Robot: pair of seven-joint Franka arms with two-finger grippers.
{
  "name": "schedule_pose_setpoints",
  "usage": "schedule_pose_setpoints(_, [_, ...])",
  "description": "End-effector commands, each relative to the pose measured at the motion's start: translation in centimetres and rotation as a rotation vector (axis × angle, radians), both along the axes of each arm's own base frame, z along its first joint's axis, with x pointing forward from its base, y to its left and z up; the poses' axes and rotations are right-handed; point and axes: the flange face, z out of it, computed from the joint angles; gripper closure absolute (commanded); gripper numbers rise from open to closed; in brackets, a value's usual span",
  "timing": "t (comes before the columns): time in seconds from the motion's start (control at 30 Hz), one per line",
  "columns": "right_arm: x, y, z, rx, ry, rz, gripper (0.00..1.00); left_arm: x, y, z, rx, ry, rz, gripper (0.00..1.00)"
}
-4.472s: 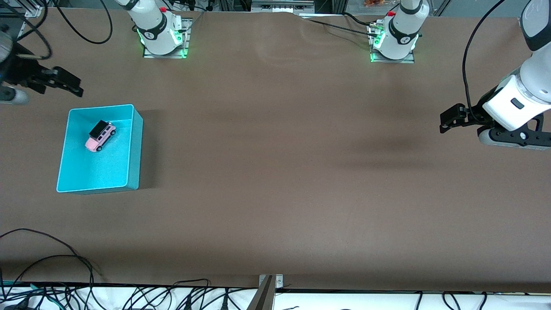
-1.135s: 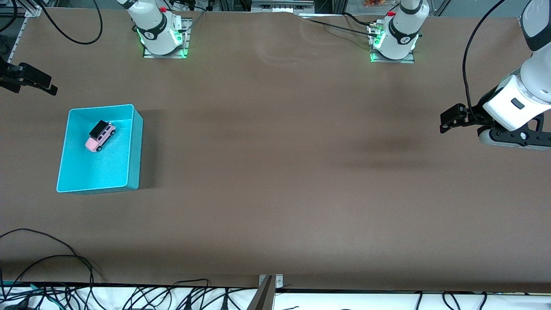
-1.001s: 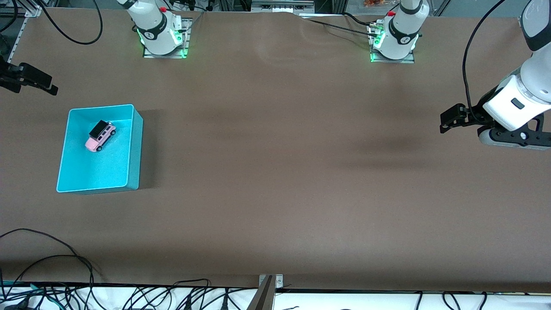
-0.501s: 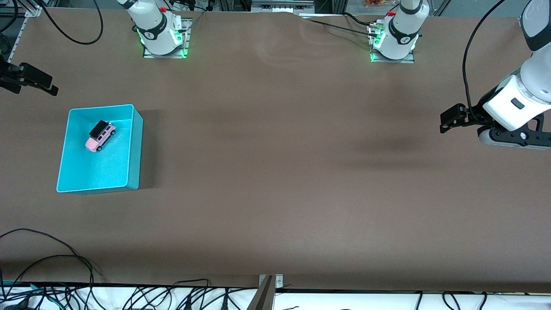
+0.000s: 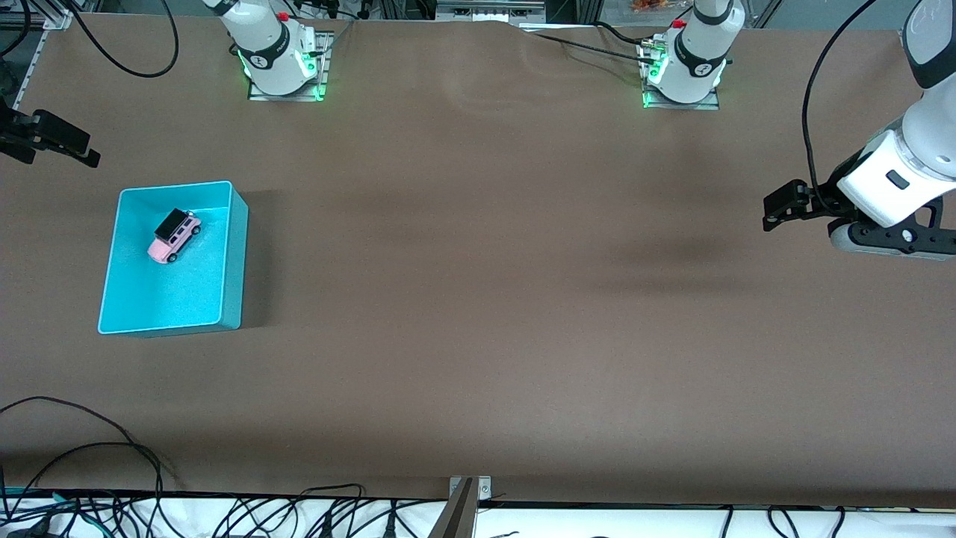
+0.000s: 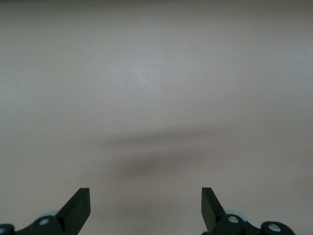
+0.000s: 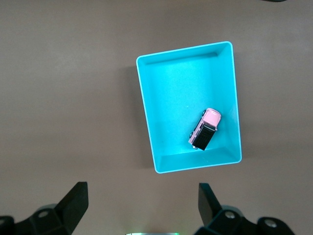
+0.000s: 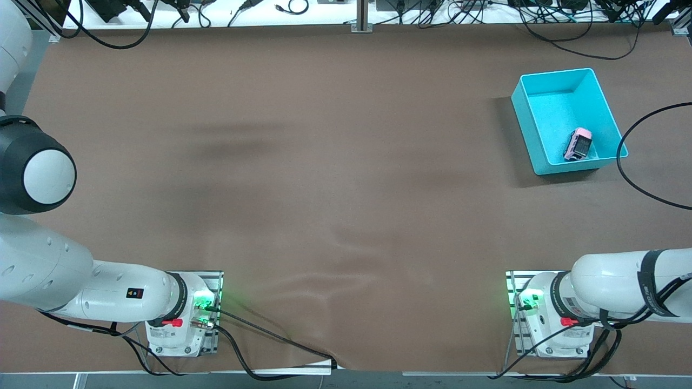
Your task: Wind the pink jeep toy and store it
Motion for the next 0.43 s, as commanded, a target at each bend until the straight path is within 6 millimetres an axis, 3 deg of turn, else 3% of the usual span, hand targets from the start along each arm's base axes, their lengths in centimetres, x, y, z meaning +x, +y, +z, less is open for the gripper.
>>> schedule_pose_setpoints(0.0, [0.42, -0.25, 0.46, 0.004, -0.010, 0.002, 0.00, -0.29, -0.15, 0.65, -0.003, -0.010, 0.003, 0.00])
schedule_pose_setpoints(0.4, [0.38, -0.16, 1.19, 0.004, -0.021, 0.008, 0.00, -0.30, -0.24, 0.65, -0.003, -0.010, 0.001, 0.00])
